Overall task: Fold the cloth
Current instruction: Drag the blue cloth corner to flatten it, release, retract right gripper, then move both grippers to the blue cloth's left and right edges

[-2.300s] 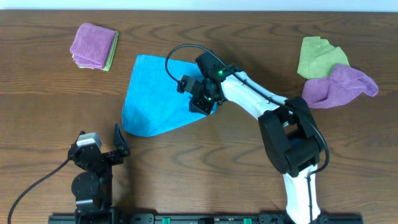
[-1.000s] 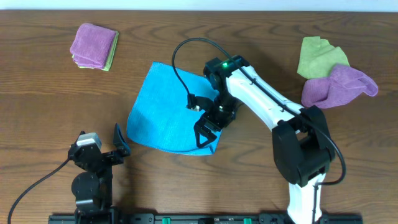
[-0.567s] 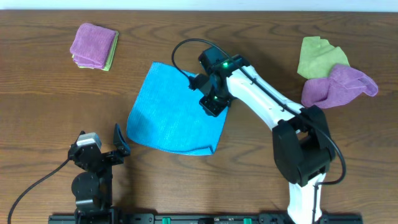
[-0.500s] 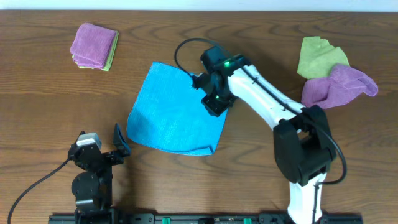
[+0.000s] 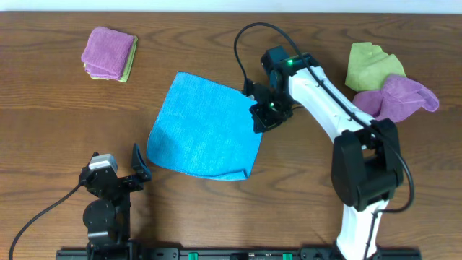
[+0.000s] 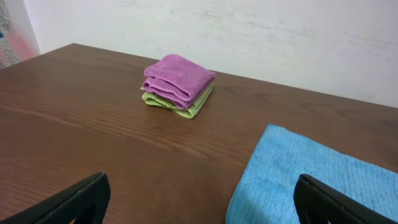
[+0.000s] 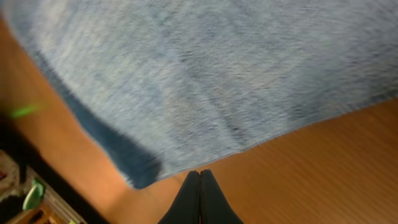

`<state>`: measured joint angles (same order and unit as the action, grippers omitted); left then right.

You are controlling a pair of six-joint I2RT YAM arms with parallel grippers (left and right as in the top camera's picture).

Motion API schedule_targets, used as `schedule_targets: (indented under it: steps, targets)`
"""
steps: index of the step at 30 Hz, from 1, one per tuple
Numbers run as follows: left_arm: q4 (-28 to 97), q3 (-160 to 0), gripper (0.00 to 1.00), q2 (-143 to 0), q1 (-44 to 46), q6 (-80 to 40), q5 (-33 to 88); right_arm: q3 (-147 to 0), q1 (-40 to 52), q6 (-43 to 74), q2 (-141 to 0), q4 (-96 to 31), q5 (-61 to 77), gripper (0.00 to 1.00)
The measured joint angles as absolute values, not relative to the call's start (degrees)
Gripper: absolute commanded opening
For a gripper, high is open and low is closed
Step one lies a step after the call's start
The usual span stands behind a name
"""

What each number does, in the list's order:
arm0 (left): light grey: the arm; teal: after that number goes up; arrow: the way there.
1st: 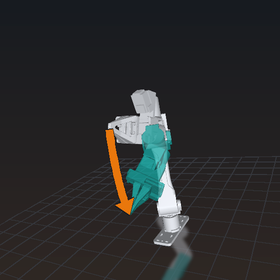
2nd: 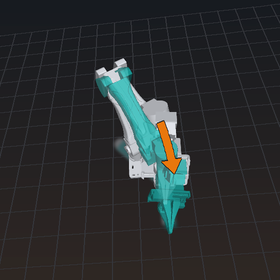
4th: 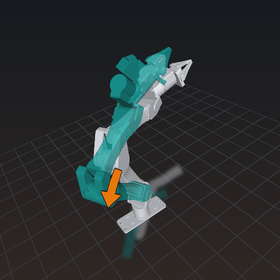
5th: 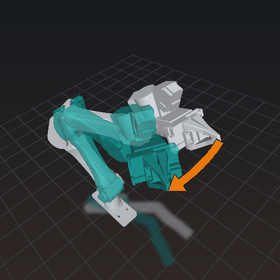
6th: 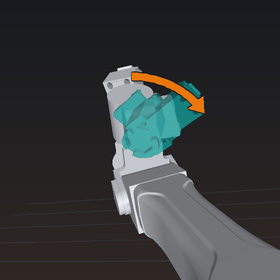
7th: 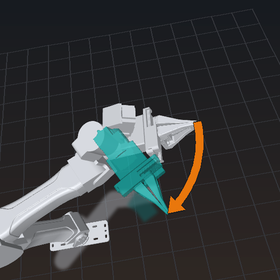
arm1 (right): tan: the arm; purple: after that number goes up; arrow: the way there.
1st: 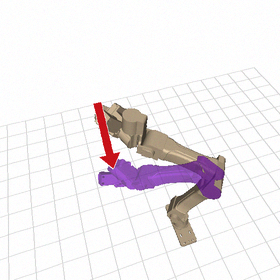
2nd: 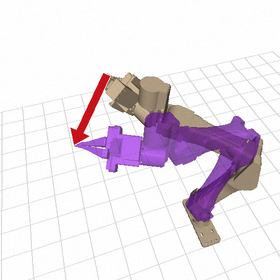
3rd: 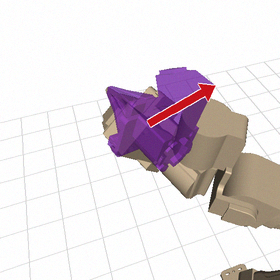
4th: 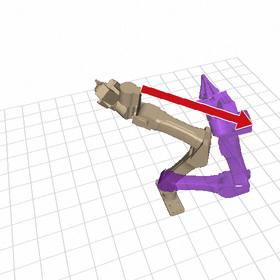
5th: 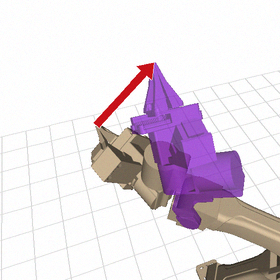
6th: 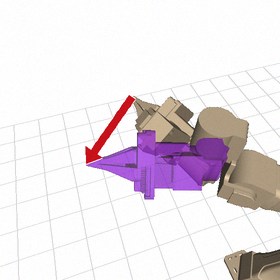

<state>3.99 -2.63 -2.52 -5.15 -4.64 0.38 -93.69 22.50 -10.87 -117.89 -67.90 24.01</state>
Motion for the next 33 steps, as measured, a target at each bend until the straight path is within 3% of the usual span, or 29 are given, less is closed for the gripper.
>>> schedule_targets:
  steps: [8, 14, 15, 16, 17, 19, 20, 21, 33]
  targets:
    - [4.0, -2.6, 0.95, -2.5, -5.1, -4.7, 0.9, -92.8, 24.4, -11.8, -100.7, -73.4, 24.6, 0.02]
    - [3.8, -2.6, 0.95, -2.5, -5.1, -7.7, 1.5, -82.2, 29.6, -9.7, -71.6, -72.0, 19.8, 0.03]
    - [3.8, -2.6, 0.96, -2.5, -5.1, -9.4, 1.7, -80.8, 30.2, -9.1, -68.0, -71.6, 19.2, 0.08]
    - [3.7, -2.6, 0.96, -2.5, -5.1, -13.1, 2.5, -77.7, 30.6, -7.7, -61.6, -70.3, 18.1, 0.2]
    - [3.6, -2.5, 0.95, -2.5, -5.1, -15.6, 2.9, -75.1, 30.7, -6.4, -56.9, -69.9, 17.4, 0.46]
    - [3.4, -2.5, 0.95, -2.5, -5.1, -21.5, 3.8, -70.3, 30.7, -4.3, -49.5, -69.6, 16.3, 0.7]
    - [3.4, -2.5, 0.95, -2.5, -5.1, -23.6, 4.1, -67.4, 30.7, -3.0, -45.8, -70.0, 16.2, 0.94]
    - [3.3, -2.5, 0.95, -2.5, -5.1, -25.6, 4.3, -65.3, 30.7, -1.9, -43.3, -70.3, 16.2, 0.99]
    - [2.5, -2.2, 0.95, -2.5, -5.1, -36.6, 7.0, -58.8, 30.7, 11.2, -35.4, -69.3, 22.5, 0.99]
